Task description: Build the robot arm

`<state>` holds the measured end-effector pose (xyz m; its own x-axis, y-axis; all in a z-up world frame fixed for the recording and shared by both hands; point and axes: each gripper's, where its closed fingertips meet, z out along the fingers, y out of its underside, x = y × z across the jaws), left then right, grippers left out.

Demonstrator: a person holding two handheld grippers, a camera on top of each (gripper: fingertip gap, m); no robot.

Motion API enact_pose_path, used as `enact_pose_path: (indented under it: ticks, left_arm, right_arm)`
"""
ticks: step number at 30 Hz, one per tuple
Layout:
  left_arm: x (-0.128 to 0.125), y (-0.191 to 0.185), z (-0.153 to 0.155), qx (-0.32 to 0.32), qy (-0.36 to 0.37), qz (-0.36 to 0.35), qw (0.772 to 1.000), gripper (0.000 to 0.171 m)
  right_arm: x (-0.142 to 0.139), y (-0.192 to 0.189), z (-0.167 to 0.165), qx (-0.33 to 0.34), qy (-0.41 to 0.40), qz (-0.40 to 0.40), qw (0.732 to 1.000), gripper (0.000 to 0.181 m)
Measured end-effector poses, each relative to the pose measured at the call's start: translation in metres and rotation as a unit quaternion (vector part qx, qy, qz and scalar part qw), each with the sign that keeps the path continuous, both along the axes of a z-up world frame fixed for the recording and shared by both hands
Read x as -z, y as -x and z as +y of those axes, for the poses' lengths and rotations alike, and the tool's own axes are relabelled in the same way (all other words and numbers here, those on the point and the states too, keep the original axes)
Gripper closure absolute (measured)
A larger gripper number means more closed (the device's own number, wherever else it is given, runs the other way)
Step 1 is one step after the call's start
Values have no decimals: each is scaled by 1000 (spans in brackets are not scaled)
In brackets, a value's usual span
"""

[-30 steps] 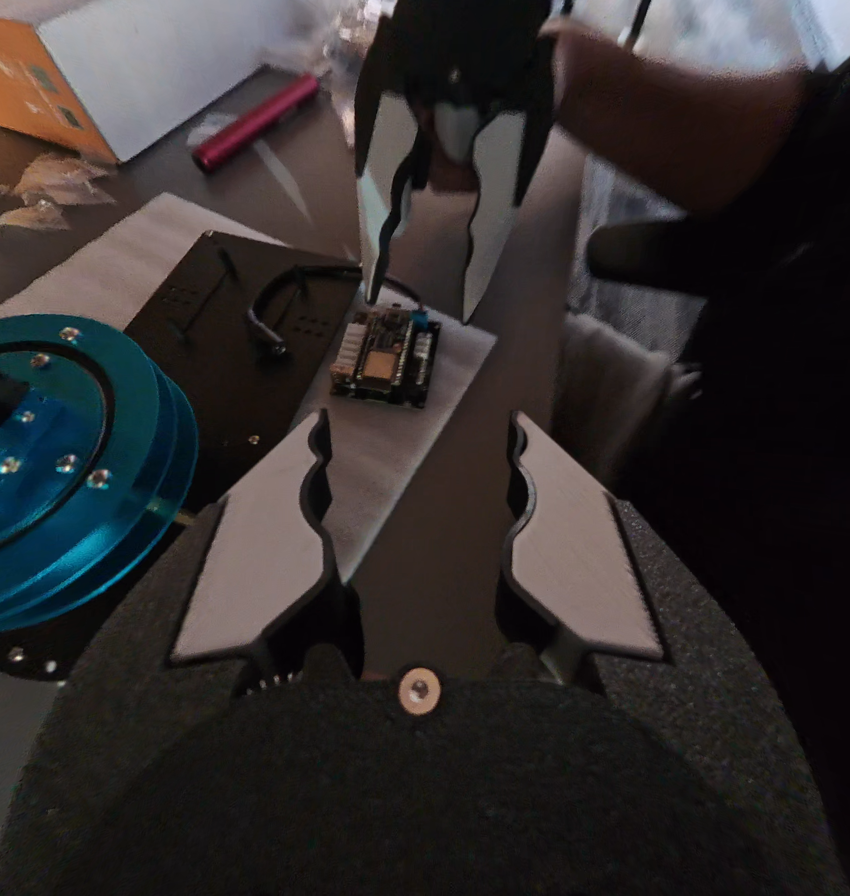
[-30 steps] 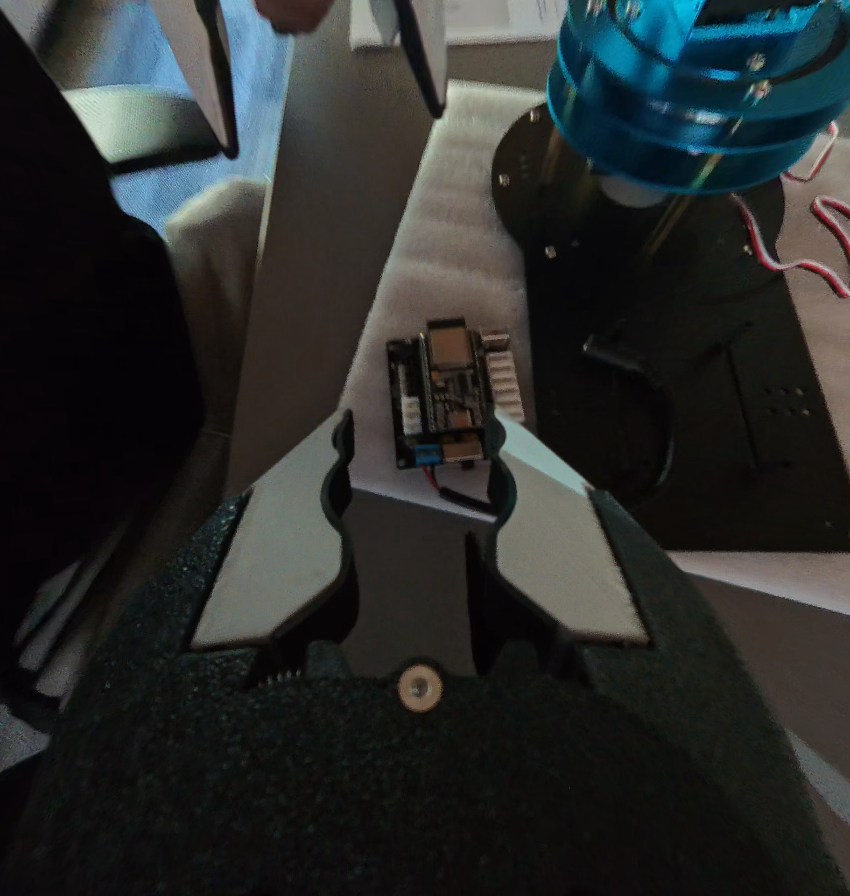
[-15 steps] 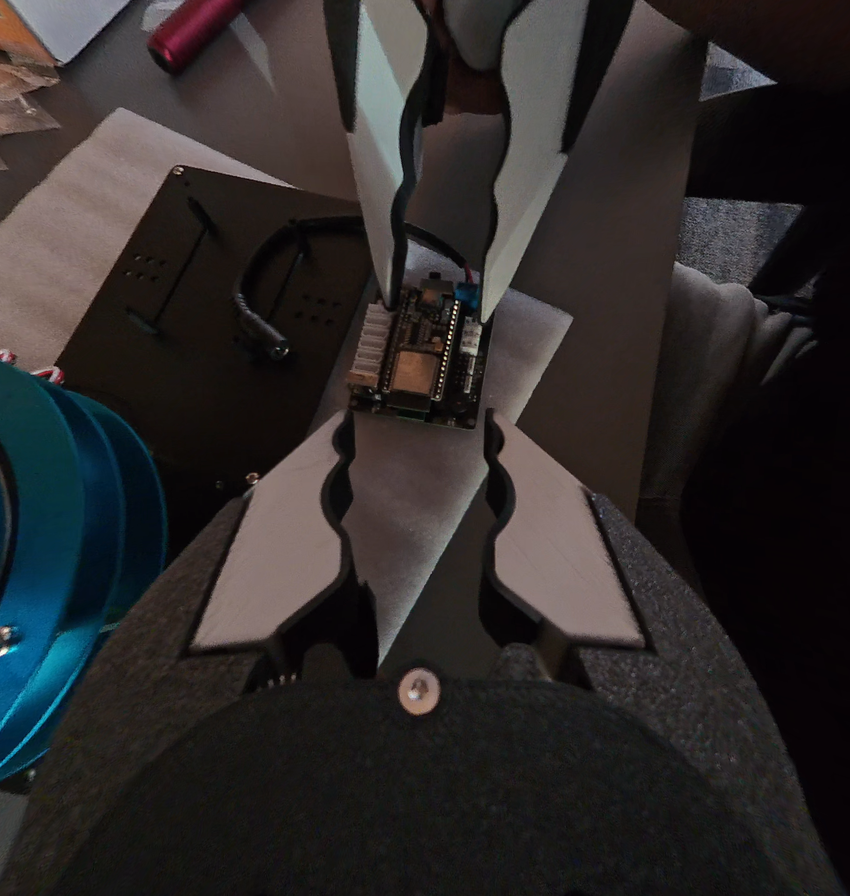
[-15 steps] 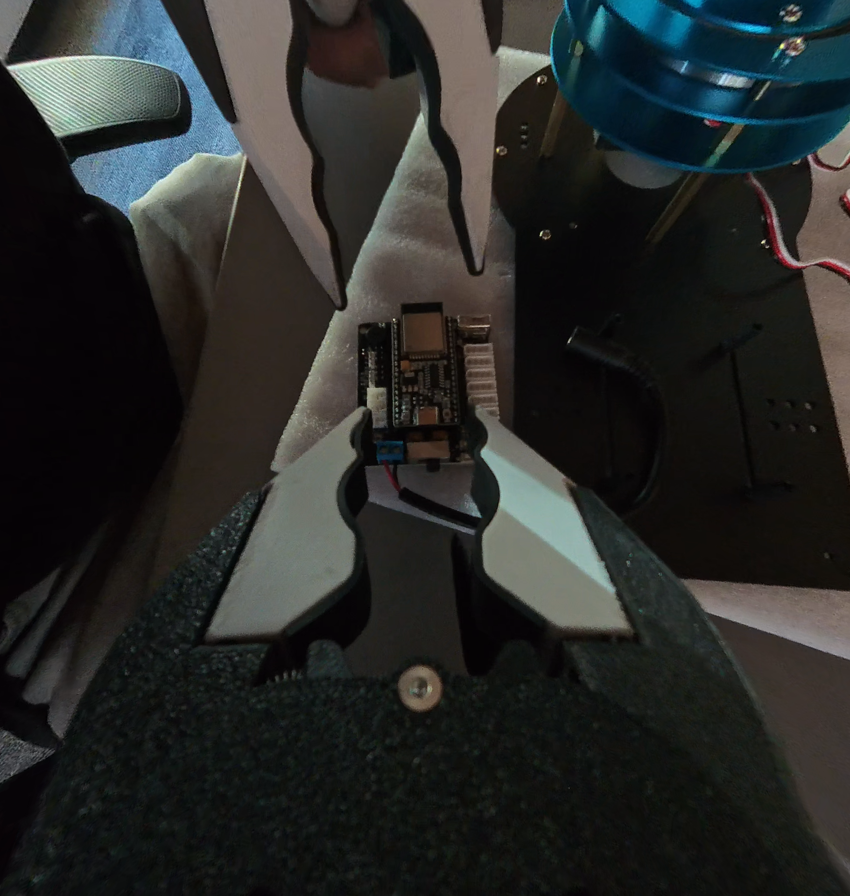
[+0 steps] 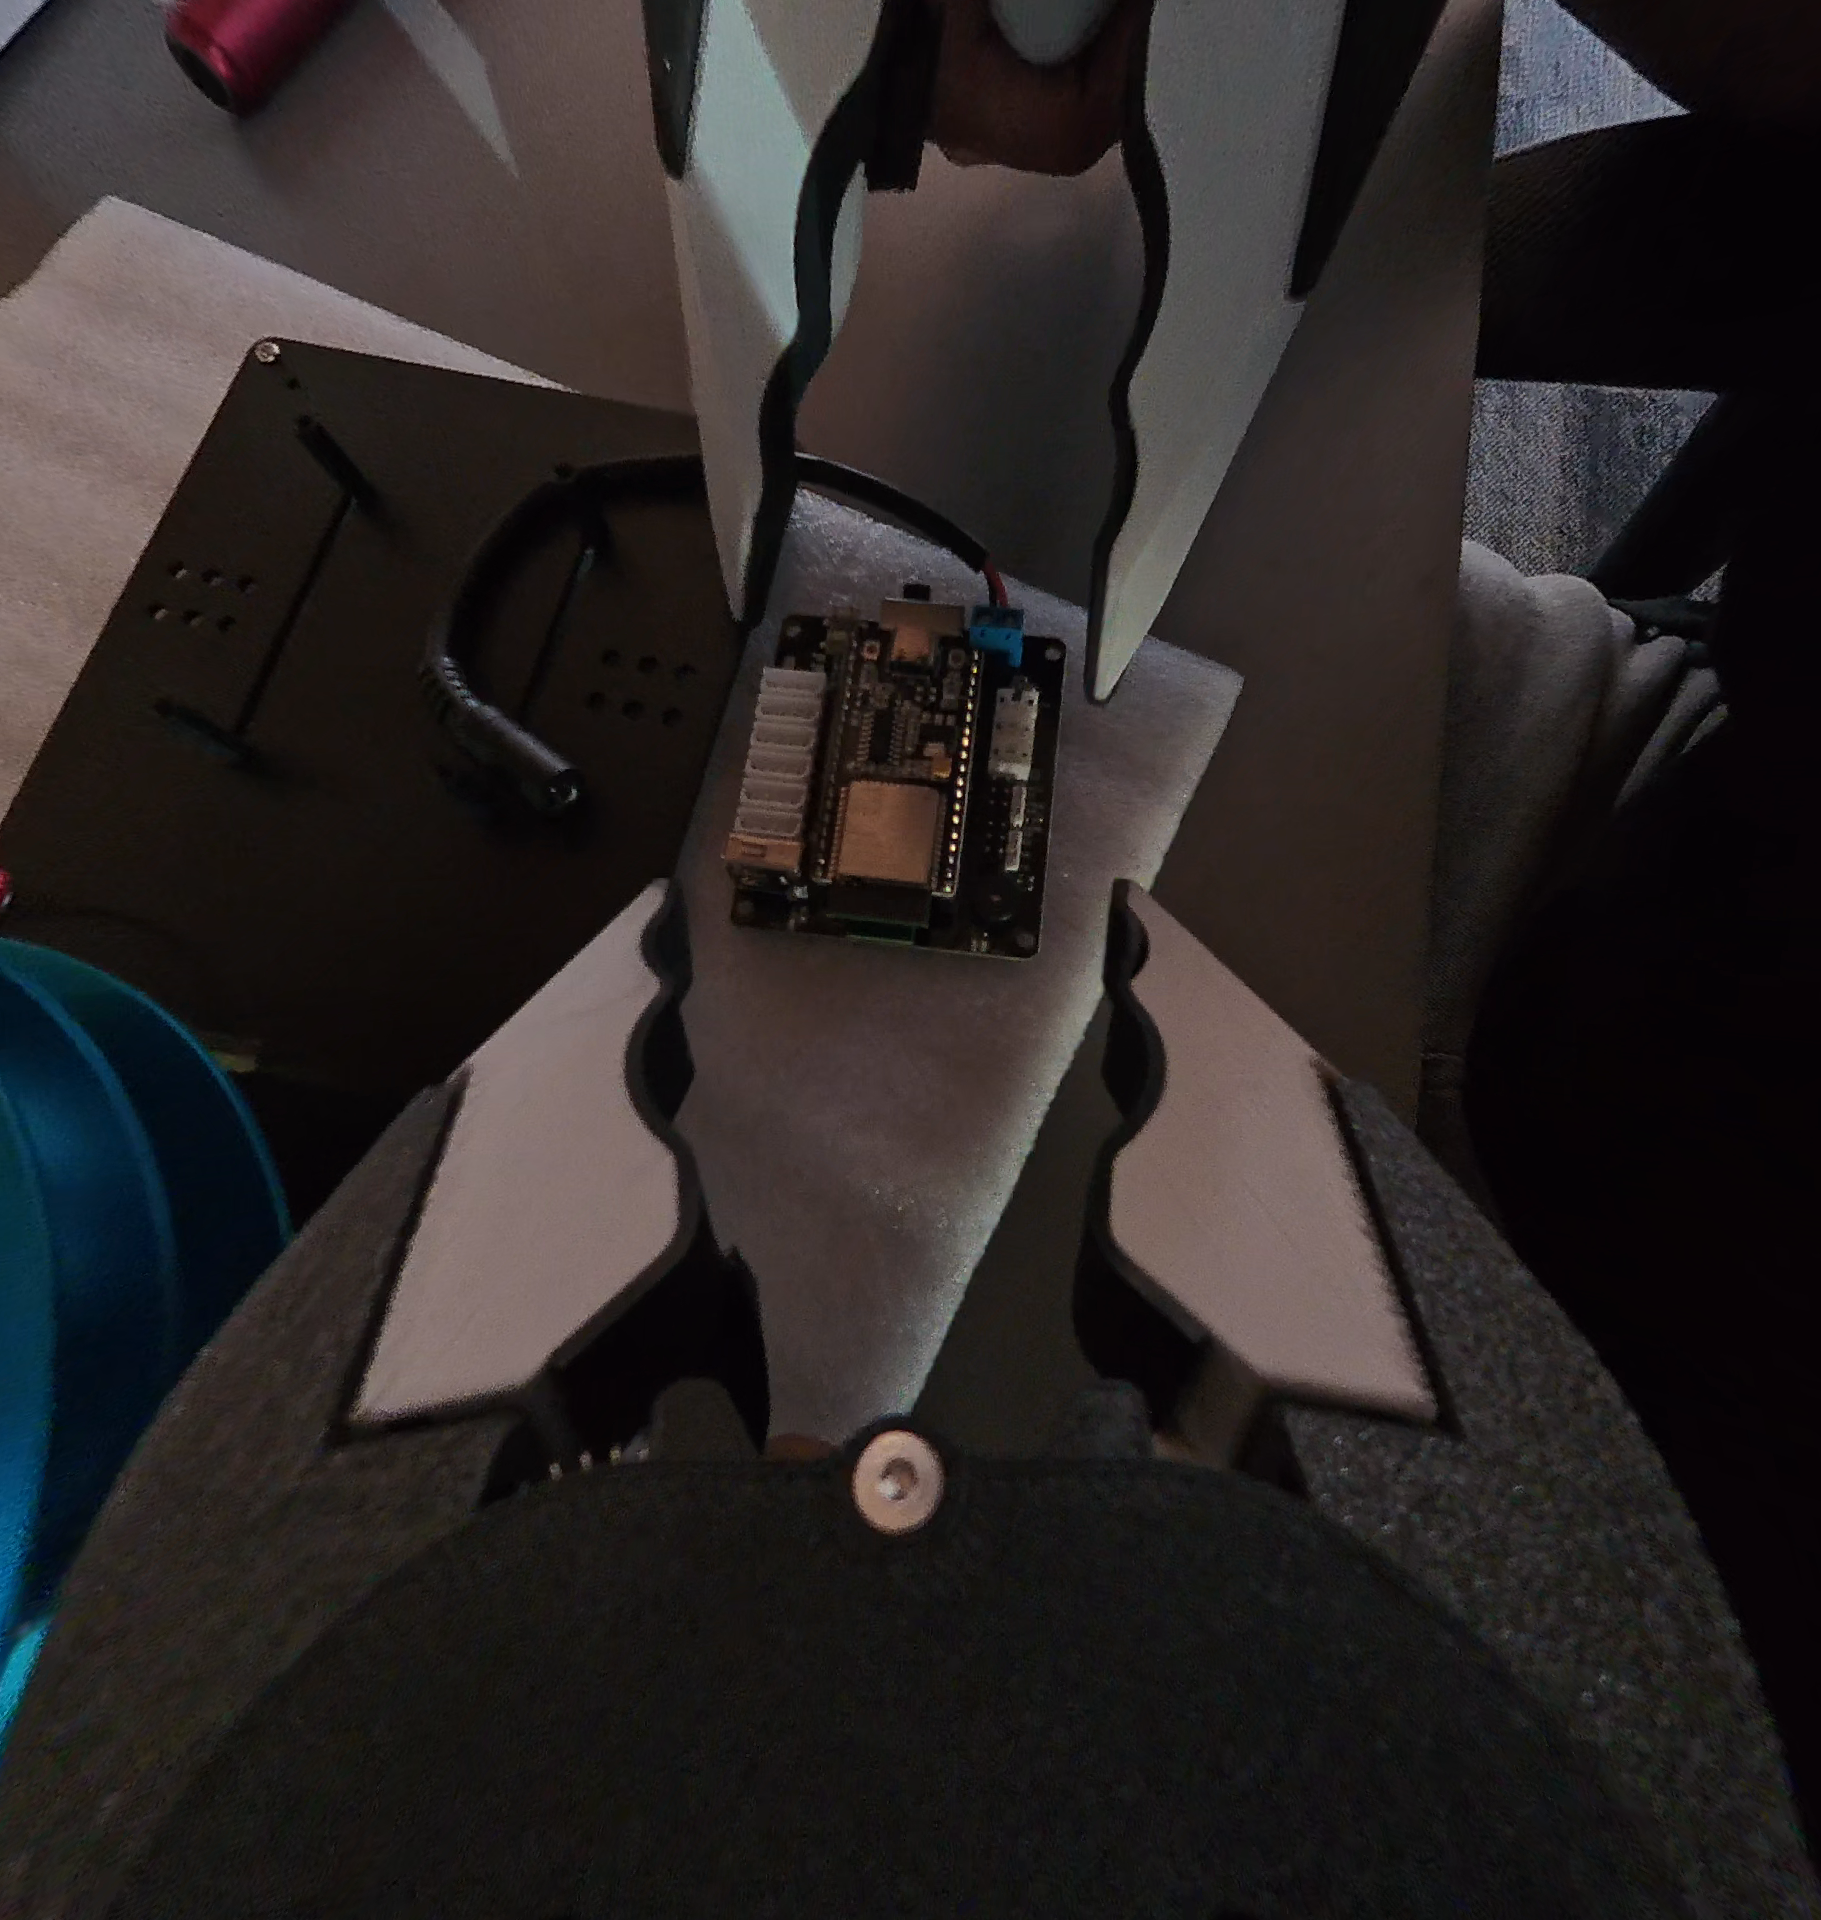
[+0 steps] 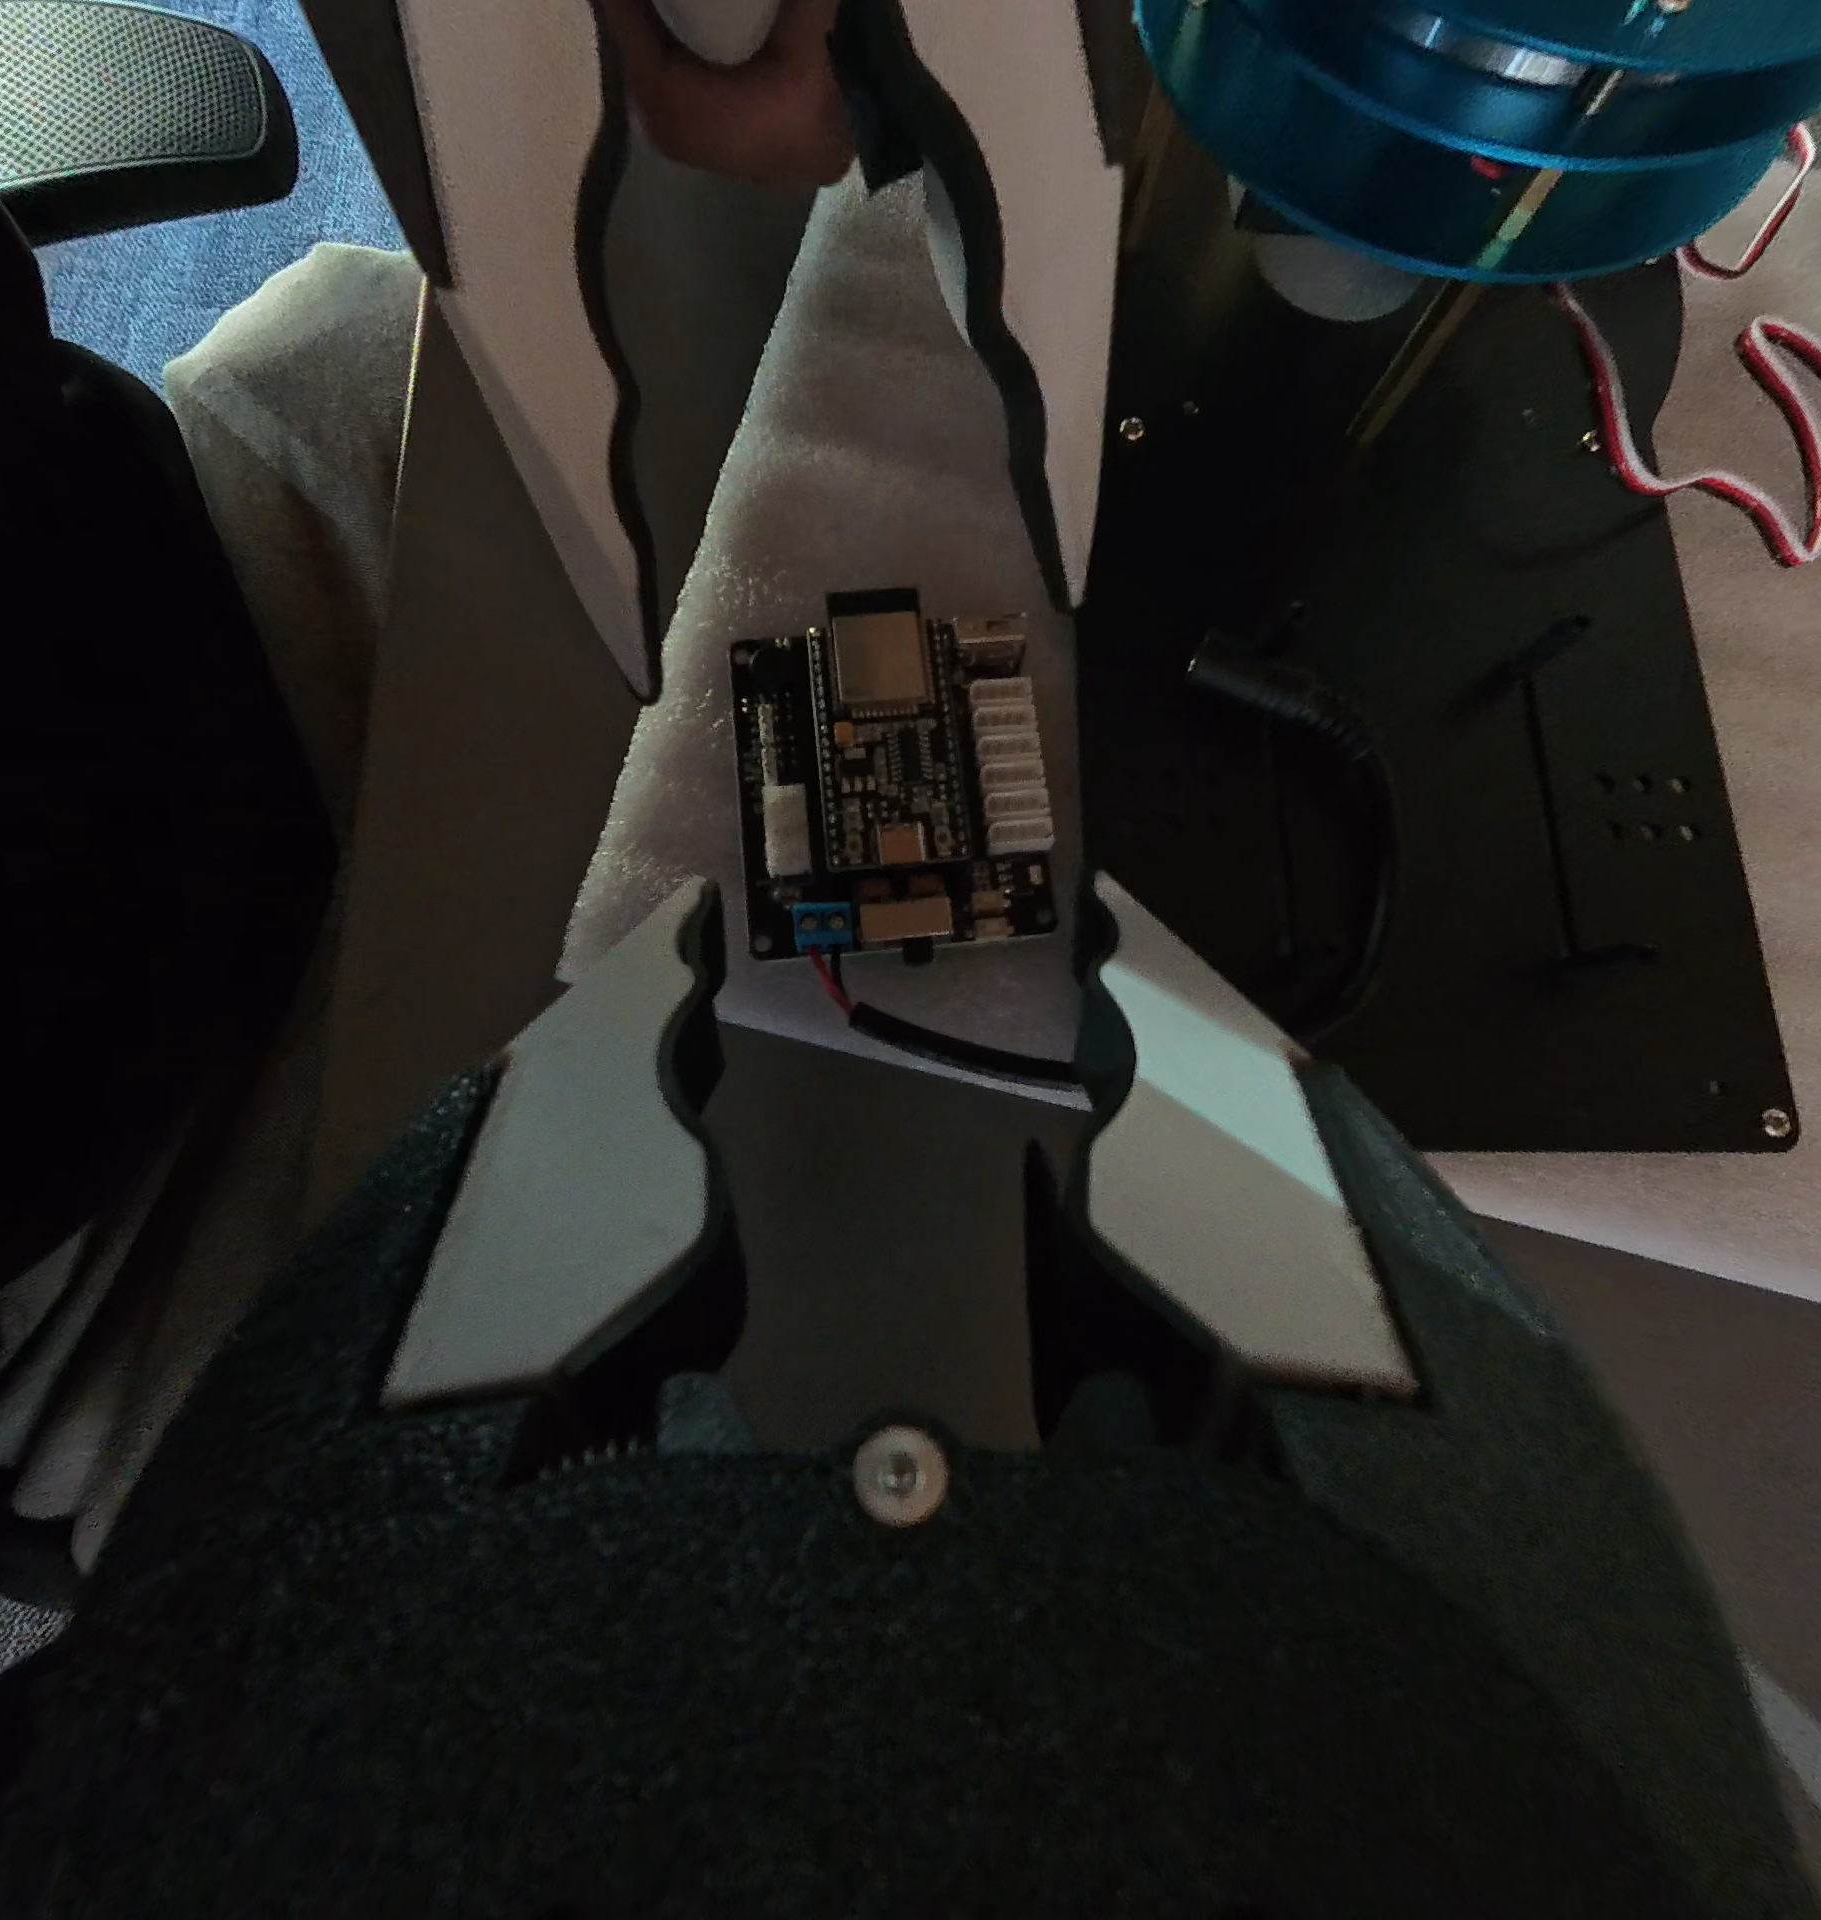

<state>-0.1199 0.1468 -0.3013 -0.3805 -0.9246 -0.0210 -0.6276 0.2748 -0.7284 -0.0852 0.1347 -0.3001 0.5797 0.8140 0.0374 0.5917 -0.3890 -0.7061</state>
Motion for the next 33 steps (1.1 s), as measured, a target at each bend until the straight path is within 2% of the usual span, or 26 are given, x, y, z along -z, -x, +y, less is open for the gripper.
enact_pose_path:
  ticks: [8, 11, 13, 15, 19, 22, 25, 33]
  left_arm:
    - [4, 1, -6, 11, -1, 22, 1000, 105]
    - [5, 5, -10, 19, -4, 27, 999, 105]
    - [6, 3, -8, 16, -12, 27, 999, 97]
    - [5, -1, -4, 6, -6, 30, 1000, 92]
    - [7, -4, -5, 3, 8, 40, 999, 96]
    - [7, -4, -5, 0, -2, 41, 999, 98]
    - [6, -1, -10, 4, -13, 34, 999, 110]
    - [-1, -1, -11, 12, -78, 4, 997, 111]
  right_arm:
    - [3, 6, -5, -6, -11, -16, 1000, 131]
    - [2, 9, -10, -14, -2, -13, 1000, 128]
    - [-2, 12, -11, -19, 7, 7, 1000, 118]
    - [-4, 8, -7, -19, 11, 7, 1000, 118]
    - [-4, 6, -6, -51, 45, 11, 998, 118]
    - [-2, 10, -1, -72, 39, -5, 997, 117]
    - [1, 14, 3, -89, 32, -22, 995, 115]
    - [8, 17, 2, -112, 42, -56, 991, 115]
